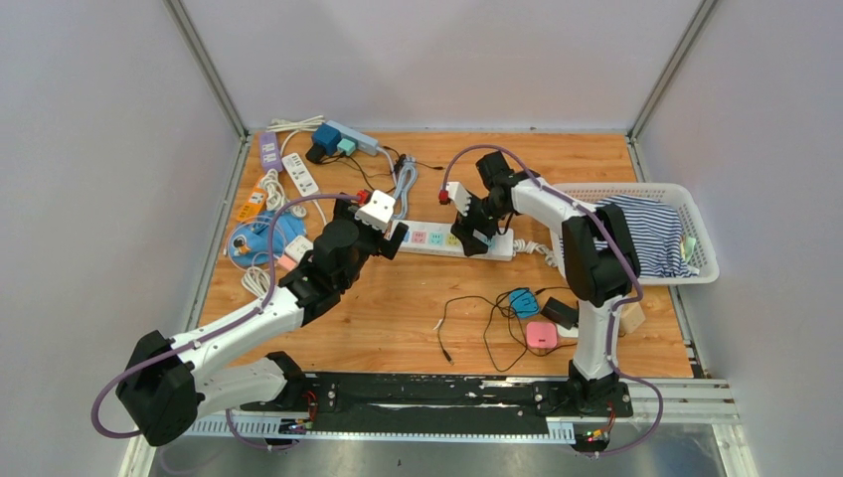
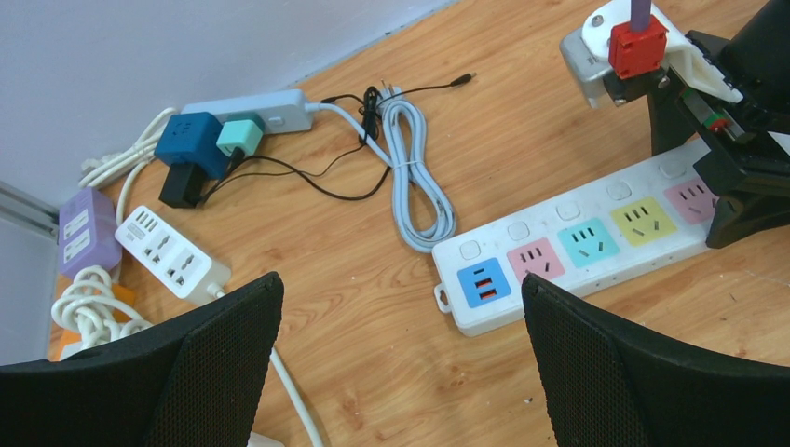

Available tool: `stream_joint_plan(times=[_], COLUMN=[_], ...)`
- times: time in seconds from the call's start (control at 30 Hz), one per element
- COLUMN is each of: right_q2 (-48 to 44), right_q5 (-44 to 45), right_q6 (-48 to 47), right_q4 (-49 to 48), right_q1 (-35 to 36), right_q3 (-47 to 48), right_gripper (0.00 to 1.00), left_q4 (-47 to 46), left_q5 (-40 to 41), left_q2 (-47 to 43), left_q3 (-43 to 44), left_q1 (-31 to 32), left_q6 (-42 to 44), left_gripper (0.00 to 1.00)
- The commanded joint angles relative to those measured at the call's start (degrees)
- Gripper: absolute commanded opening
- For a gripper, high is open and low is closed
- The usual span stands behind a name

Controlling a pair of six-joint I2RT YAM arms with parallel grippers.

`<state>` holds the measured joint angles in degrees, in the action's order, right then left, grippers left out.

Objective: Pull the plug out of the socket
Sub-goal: Move the socket to the center of the board.

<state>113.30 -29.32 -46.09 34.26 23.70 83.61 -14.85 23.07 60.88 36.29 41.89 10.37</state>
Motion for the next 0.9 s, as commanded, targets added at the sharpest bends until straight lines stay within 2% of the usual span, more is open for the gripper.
stream_joint_plan(times=[0.0,0.17,0.47,0.87], right_q2=[-2.83,-3.26,-2.28,3.09], right_q5=[-2.36,-2.42,-2.36,-4.52], right_q6=[3.01,2.00,-5.96,-25.75], right_q4=[-0.69,0.37,8.51,24.44], right_q1=[-1.42,-1.12,0.69,3.35], right_q3=[2.01,4.18,9.76,22.27], right_gripper=[0.00,0.00,0.00,0.00], left_q4=[-0.57,-0.54,-0.57,-0.62], left_q5=[-0.31,-0.22,0.67,1.38], left_q2=[0.57,0.66,-0.77,-2.67], left_q3=[-0.24,-0.26,-0.86,-1.44], left_q1=[0.31,0.30,0.30,0.30], left_q6=[0.44,0.52,0.76,0.44], left_gripper=[1.00,1.00,1.00,1.00])
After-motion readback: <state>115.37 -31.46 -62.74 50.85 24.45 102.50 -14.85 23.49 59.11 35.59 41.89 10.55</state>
